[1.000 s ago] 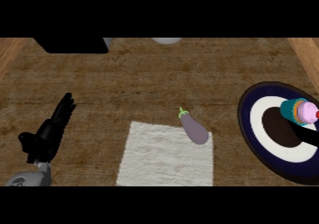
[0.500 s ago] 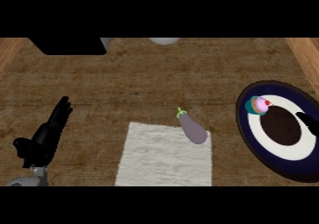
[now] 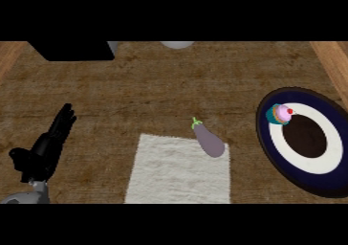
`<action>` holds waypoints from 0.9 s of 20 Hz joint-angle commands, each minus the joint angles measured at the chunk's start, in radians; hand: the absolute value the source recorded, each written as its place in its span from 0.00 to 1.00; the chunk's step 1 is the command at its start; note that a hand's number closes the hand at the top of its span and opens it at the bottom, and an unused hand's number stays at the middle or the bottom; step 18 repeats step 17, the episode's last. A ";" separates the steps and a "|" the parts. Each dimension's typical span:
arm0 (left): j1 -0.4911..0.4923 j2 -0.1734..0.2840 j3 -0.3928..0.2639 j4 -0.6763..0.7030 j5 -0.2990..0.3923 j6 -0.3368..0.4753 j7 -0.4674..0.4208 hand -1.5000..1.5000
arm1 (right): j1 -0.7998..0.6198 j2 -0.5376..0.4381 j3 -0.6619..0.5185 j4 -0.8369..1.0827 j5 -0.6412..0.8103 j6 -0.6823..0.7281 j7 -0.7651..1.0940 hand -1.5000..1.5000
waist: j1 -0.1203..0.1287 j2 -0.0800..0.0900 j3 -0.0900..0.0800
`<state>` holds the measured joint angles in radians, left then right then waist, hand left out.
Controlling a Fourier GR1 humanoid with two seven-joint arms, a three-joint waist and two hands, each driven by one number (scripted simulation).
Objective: Pick the cupcake from the placemat and place it in the plate
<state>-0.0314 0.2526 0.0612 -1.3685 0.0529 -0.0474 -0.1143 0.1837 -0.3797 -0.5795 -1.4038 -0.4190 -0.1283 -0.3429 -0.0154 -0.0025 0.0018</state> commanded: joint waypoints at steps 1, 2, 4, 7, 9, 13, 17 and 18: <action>-0.032 0.004 0.019 0.018 0.008 -0.010 -0.007 0.50 | 0.050 -0.056 -0.119 0.190 -0.093 0.216 -0.162 0.00 | 0.006 0.002 0.000; -0.025 -0.027 -0.007 0.060 -0.025 0.010 -0.042 0.50 | 0.045 -0.018 -0.076 0.263 -0.056 0.259 -0.247 0.00 | 0.008 0.004 0.000; -0.032 -0.012 0.008 0.062 -0.008 -0.011 -0.032 0.50 | 0.077 -0.091 -0.138 0.335 -0.072 0.355 -0.310 0.00 | 0.006 0.003 0.000; 0.009 -0.034 -0.018 -0.029 -0.032 0.015 0.007 0.50 | 0.045 -0.112 -0.125 0.516 -0.011 0.424 -0.437 0.00 | 0.016 0.002 0.000; 0.036 -0.020 -0.010 -0.045 -0.016 -0.017 -0.008 0.50 | -0.003 -0.227 -0.151 0.658 -0.001 0.484 -0.454 0.00 | 0.020 0.002 0.001; -0.013 -0.040 -0.009 0.004 -0.032 0.002 0.006 0.50 | -0.071 -0.257 -0.116 0.917 0.097 0.526 -0.650 0.00 | 0.021 0.003 0.002; 0.008 -0.055 -0.020 -0.014 -0.048 0.003 -0.024 0.50 | -0.140 -0.217 -0.092 0.951 0.133 0.426 -0.727 0.00 | 0.024 0.002 0.002; 0.008 -0.055 -0.020 -0.014 -0.048 0.003 -0.024 0.50 | -0.140 -0.217 -0.092 0.951 0.133 0.426 -0.727 0.00 | 0.024 0.002 0.002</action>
